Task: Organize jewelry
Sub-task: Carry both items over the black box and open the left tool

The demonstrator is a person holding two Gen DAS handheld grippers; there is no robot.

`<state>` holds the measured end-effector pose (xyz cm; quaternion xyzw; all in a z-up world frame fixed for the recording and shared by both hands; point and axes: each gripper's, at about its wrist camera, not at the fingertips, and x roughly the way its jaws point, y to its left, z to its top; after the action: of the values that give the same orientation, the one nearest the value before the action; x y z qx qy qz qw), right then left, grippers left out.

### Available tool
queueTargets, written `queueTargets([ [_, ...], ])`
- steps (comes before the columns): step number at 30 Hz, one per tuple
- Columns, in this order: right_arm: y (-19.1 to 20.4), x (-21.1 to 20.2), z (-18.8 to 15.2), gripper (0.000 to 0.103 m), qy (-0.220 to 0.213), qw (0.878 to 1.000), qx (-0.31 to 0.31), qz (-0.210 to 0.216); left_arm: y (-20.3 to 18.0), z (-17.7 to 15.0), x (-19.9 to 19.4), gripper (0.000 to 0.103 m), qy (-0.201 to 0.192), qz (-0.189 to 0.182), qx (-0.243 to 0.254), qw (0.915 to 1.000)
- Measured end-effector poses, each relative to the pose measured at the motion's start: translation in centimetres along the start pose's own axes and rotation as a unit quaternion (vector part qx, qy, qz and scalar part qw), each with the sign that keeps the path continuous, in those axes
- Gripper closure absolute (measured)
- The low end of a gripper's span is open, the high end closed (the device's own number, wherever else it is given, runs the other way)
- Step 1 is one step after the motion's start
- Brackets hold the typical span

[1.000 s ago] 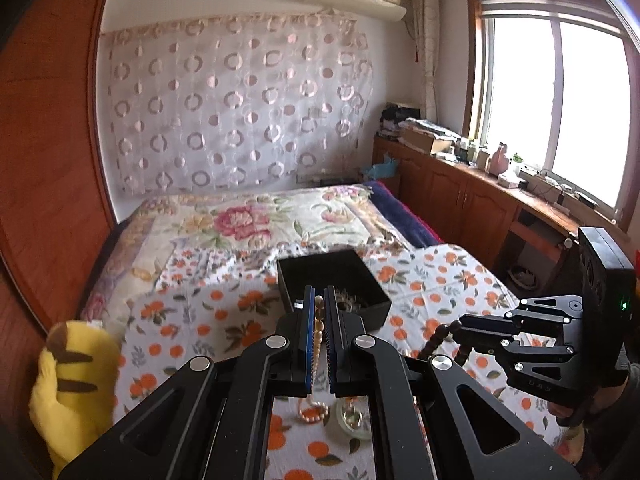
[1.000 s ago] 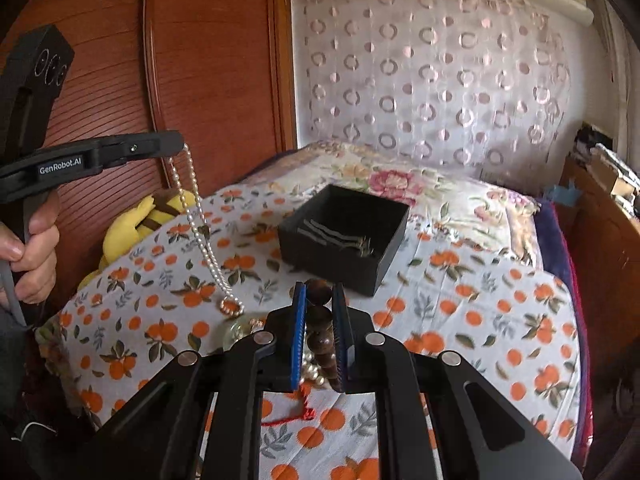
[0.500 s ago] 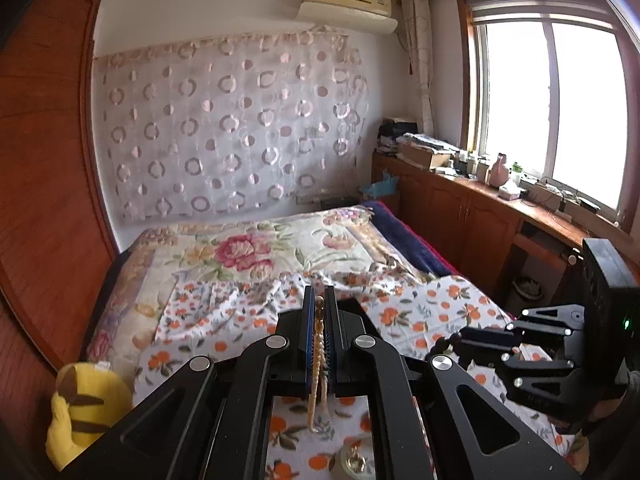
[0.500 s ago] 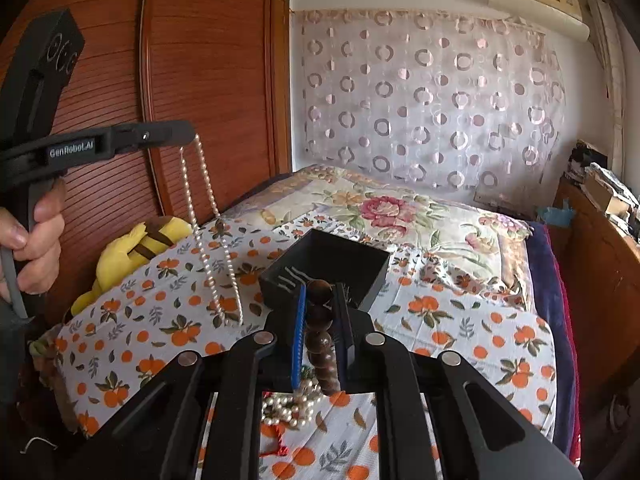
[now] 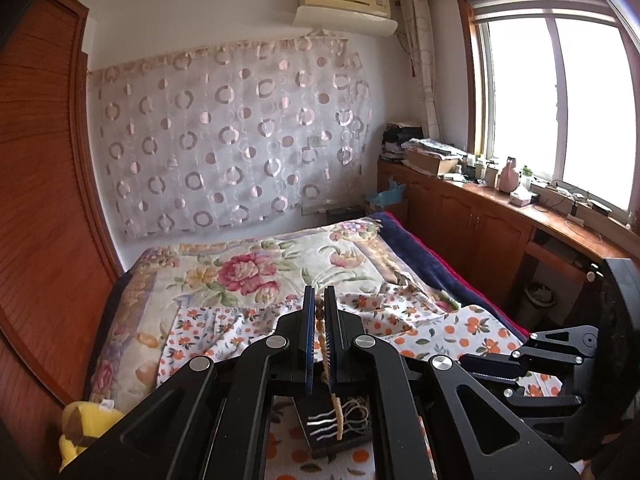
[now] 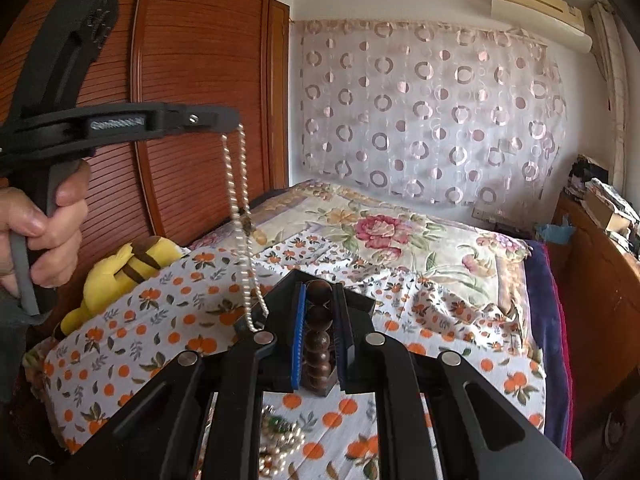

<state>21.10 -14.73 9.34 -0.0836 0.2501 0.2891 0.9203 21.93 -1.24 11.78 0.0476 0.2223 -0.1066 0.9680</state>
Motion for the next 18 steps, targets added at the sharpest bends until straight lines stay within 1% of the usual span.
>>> queueTargets([
  [5, -0.3, 1.6, 0.6, 0.089, 0.002, 1.000, -0.001, 0.002, 0.3, 0.0, 3.2, 0.099, 0.019, -0.002, 0.000, 0.9998],
  [13, -0.9, 5.0, 0.7, 0.089, 0.019, 1.000, 0.003, 0.009, 1.4, -1.8, 7.3, 0.099, 0.057, -0.006, -0.012, 0.9983],
  [15, -1.0, 5.7, 0.6, 0.089, 0.023, 1.000, 0.003, 0.010, 1.8, -2.5, 7.8, 0.098, 0.064, -0.004, -0.015, 0.9978],
  [18, -1.2, 6.9, 0.5, 0.088, 0.030, 0.999, 0.005, 0.011, 2.3, -3.5, 8.2, 0.088, 0.071, -0.001, -0.017, 0.9973],
])
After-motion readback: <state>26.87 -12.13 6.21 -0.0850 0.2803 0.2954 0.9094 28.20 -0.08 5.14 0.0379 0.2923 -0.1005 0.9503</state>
